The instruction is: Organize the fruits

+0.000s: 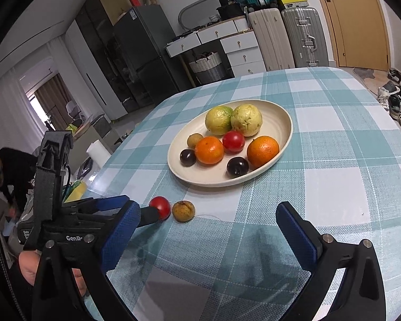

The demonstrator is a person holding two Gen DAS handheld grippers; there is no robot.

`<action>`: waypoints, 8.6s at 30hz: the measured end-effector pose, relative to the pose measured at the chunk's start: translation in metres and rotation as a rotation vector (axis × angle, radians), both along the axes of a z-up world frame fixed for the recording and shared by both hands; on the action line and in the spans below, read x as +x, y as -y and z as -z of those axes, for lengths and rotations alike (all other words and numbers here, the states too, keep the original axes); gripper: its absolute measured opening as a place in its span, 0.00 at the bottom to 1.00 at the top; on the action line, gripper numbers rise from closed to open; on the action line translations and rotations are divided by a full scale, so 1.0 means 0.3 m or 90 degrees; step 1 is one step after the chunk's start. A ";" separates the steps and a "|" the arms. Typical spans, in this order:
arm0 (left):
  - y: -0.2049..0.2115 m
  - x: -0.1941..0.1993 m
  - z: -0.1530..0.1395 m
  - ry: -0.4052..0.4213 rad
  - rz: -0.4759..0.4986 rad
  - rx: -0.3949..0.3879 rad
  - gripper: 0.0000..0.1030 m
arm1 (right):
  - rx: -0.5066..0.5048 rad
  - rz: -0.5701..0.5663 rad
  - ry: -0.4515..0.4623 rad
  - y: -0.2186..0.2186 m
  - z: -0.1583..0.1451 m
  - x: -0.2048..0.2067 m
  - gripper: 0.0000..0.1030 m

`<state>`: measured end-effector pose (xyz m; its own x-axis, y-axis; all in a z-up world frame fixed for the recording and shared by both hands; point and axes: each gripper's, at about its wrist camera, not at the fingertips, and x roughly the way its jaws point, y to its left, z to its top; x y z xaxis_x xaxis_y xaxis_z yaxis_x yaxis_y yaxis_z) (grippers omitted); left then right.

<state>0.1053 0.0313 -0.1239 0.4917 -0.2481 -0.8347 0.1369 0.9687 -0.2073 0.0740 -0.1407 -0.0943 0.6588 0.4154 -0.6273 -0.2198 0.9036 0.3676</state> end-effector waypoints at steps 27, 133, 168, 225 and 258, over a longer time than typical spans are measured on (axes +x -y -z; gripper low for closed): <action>0.057 -0.001 -0.007 -0.006 0.087 -0.043 0.27 | 0.015 0.001 -0.034 0.020 0.011 0.009 1.00; 0.076 0.153 0.017 -0.023 0.080 -0.068 0.40 | 0.007 -0.023 -0.005 0.000 0.011 0.113 0.27; 0.134 0.295 -0.180 0.043 0.115 -0.098 0.26 | -0.010 -0.025 0.006 0.004 -0.028 0.256 0.27; -0.026 -0.013 -0.388 0.294 -0.047 -0.021 0.99 | -0.052 0.091 0.211 0.023 -0.261 0.025 0.96; -0.055 -0.201 -0.248 0.497 -0.130 0.103 0.99 | -0.178 0.161 0.325 0.053 -0.128 -0.121 1.00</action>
<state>0.0448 0.0479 -0.0495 0.9680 0.0025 -0.2509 0.0023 0.9998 0.0187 0.0376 -0.1565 -0.0559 0.9598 0.0735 -0.2710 -0.0719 0.9973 0.0158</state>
